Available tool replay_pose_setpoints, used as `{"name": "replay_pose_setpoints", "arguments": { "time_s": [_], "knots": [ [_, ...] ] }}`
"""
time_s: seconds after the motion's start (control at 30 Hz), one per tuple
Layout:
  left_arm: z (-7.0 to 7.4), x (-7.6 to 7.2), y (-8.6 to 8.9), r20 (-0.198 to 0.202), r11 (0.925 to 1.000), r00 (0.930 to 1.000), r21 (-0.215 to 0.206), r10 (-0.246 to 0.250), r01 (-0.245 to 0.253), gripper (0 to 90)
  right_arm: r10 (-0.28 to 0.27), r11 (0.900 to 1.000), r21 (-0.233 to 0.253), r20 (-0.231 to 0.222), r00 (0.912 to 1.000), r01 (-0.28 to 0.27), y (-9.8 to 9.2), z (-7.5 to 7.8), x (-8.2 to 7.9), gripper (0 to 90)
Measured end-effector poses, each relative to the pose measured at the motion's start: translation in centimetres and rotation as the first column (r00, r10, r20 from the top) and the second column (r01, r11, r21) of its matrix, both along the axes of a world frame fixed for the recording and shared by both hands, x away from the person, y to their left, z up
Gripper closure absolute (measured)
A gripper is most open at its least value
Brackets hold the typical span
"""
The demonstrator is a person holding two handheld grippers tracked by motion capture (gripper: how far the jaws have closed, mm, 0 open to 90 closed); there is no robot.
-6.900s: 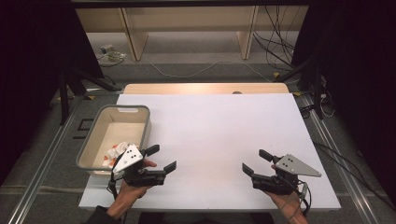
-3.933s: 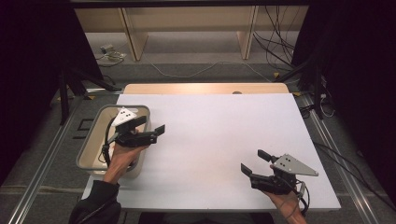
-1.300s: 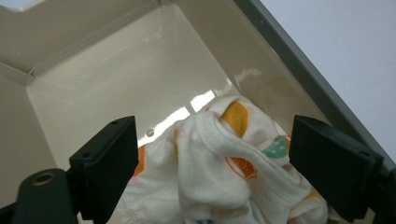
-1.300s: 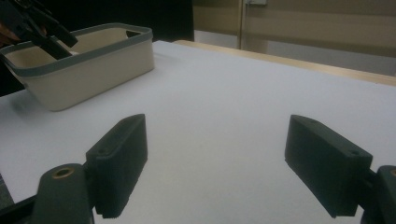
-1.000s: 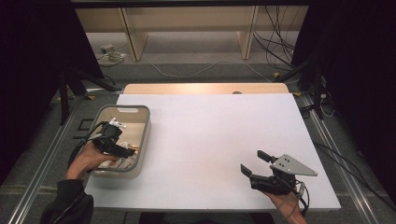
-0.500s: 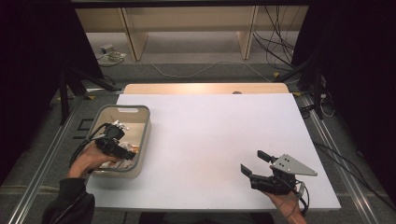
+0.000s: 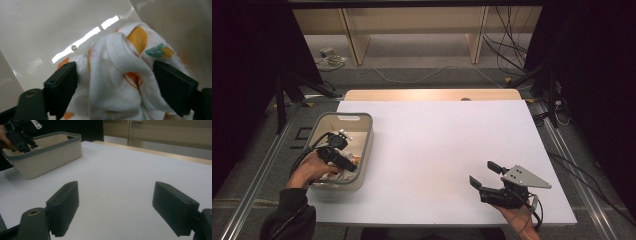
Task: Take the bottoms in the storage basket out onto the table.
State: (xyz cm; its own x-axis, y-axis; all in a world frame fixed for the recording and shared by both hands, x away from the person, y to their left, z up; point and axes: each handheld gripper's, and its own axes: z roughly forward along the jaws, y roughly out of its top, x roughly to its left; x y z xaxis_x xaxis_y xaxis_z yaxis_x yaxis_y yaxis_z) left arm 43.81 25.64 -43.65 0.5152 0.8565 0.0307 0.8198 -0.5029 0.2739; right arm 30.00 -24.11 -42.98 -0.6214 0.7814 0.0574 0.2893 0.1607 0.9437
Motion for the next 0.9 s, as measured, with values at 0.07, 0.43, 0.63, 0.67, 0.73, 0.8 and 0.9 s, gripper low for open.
{"name": "replay_pose_setpoints", "arguments": {
  "time_s": [0.07,0.43,0.63,0.67,0.73,0.8,0.9],
  "knots": [
    [-0.1,0.2,0.0,-0.017,0.9999,0.9998,0.008,0.013,-0.013,23.4,0.000,1.000,-0.001,-0.001,1.0000,0.000,0.0,0.0,0.0,22.0],
    [-0.4,0.4,-0.3,-0.038,0.9989,0.9989,0.037,0.030,-0.028,57.5,-0.001,1.000,-0.001,0.000,1.0000,0.001,0.0,0.0,0.0,22.1],
    [-0.4,0.4,-0.3,-0.007,0.9985,0.9991,0.035,0.043,-0.043,76.6,-0.001,1.000,0.000,0.001,1.0000,0.001,0.0,0.0,0.0,22.2],
    [-0.3,0.3,-0.2,-0.004,0.9986,0.9992,0.033,0.041,-0.041,77.7,-0.001,1.000,-0.001,0.001,1.0000,0.001,0.0,0.0,0.0,22.2],
    [-0.1,0.3,-0.1,0.002,0.9990,0.9993,0.026,0.037,-0.037,78.7,-0.001,1.000,-0.001,0.001,1.0000,0.001,0.0,0.0,0.0,22.2],
    [0.1,0.2,0.0,0.018,0.9991,0.9991,0.016,0.039,-0.040,79.4,-0.001,1.000,-0.001,0.001,1.0000,0.001,0.0,0.0,0.0,22.2],
    [0.8,0.0,0.0,0.050,0.9992,0.9980,0.007,0.039,-0.039,80.2,-0.003,1.000,-0.001,0.002,1.0000,0.003,-0.1,0.0,0.0,22.2]
  ]
}}
